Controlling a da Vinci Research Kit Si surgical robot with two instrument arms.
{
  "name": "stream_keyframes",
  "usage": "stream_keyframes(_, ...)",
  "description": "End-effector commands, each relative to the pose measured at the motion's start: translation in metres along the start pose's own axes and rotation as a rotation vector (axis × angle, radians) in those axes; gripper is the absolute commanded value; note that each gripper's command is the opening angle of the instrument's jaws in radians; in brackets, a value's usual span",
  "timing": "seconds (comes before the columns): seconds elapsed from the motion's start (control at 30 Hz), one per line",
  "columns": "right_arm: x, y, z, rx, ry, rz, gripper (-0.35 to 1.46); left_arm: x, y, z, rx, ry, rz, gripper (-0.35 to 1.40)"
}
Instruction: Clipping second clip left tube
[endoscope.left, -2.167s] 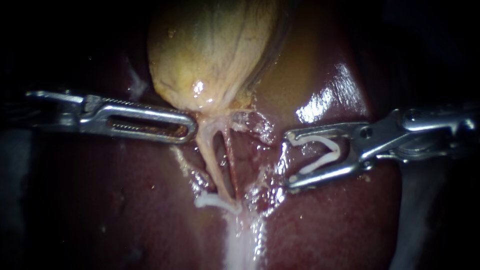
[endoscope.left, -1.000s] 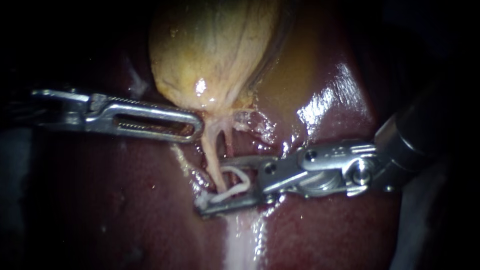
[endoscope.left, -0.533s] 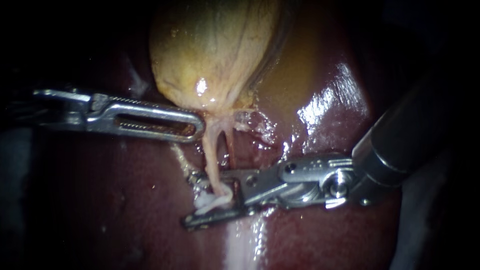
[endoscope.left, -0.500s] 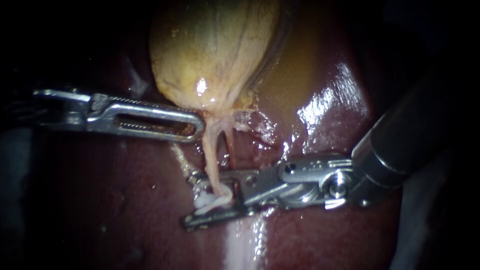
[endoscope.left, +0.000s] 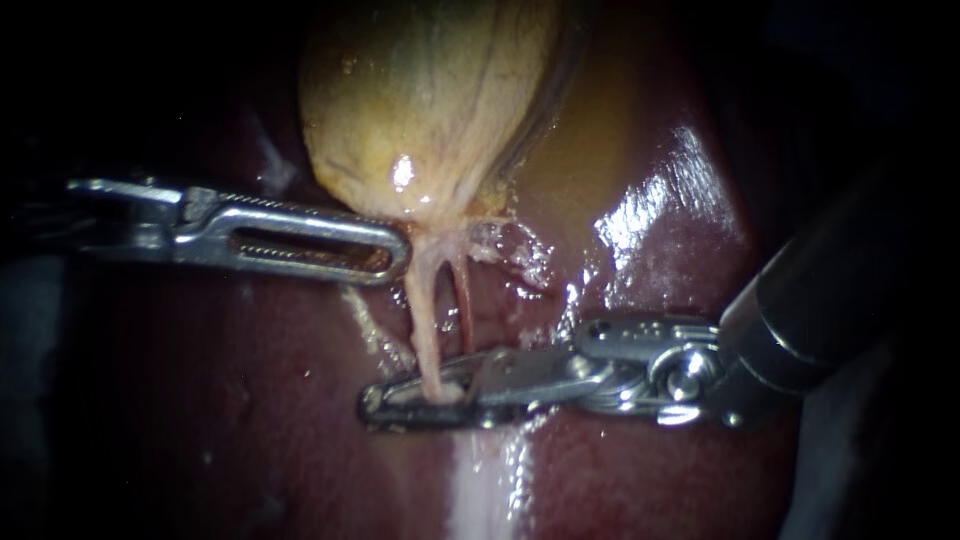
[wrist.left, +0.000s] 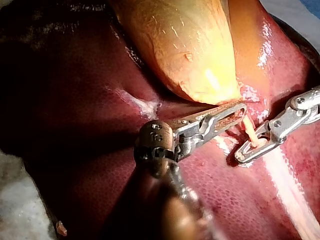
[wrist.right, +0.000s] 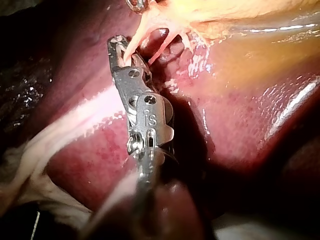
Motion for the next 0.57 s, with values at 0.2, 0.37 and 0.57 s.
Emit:
stream_keyframes(0.2,0.0002,0.0001,-0.0001,0.0,-0.004,0.001,-0.35,0.0,-0.0002,-0.0001,-0.002,-0.001,0.0,-0.35)
stream_keyframes(0.37,0.0002,0.0003,-0.0001,-0.001,-0.007,0.001,-0.35,0.0,-0.0002,-0.0001,-0.002,-0.001,0.0,-0.35)
stream_keyframes(0.57,0.0001,0.0005,-0.0002,-0.001,-0.007,0.001,-0.35,0.0,-0.0002,-0.0001,-0.002,-0.001,0.0,-0.35)
